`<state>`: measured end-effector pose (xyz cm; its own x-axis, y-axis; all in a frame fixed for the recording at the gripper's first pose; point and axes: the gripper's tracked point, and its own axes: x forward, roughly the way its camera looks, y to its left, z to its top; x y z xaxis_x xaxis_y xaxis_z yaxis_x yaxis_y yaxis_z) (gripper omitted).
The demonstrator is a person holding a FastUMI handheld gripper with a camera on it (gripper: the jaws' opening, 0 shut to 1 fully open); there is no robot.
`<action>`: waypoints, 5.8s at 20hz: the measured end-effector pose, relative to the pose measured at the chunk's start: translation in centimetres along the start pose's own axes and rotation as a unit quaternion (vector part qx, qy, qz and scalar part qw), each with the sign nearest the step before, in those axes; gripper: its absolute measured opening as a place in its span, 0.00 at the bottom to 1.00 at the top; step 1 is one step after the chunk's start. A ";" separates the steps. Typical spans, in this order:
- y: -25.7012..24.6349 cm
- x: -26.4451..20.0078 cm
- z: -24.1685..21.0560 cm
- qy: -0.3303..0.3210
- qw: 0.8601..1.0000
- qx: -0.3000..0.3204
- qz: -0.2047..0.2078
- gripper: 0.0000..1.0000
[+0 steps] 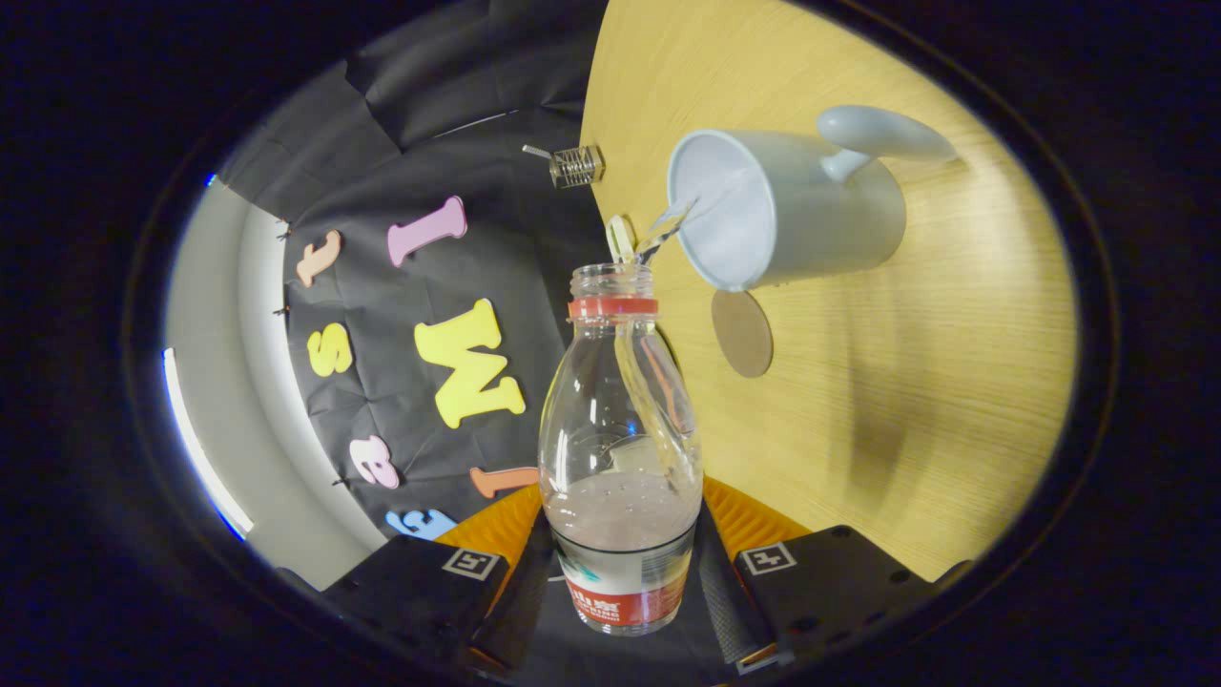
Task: Take the bottle from table, then pour the juice into the cup, finally place the bottle on the coaster
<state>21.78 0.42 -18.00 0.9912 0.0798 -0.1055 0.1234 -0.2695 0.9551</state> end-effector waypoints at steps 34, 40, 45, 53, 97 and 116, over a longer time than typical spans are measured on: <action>2.4 -0.5 0.1 0.010 0.996 0.086 0.016 0.77; 3.0 -0.2 0.3 0.016 0.993 0.114 0.022 0.77; 3.2 0.0 0.5 0.018 0.991 0.130 0.025 0.77; 3.9 0.9 0.1 0.026 0.986 0.163 0.032 0.77; 13.5 0.3 1.7 -0.082 0.860 -0.501 0.055 0.77; 3.8 14.0 2.6 -0.036 0.592 -0.804 -0.042 0.78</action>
<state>36.24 -2.01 -16.57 0.9913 -0.0282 -0.1286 0.0244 0.9992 -0.0310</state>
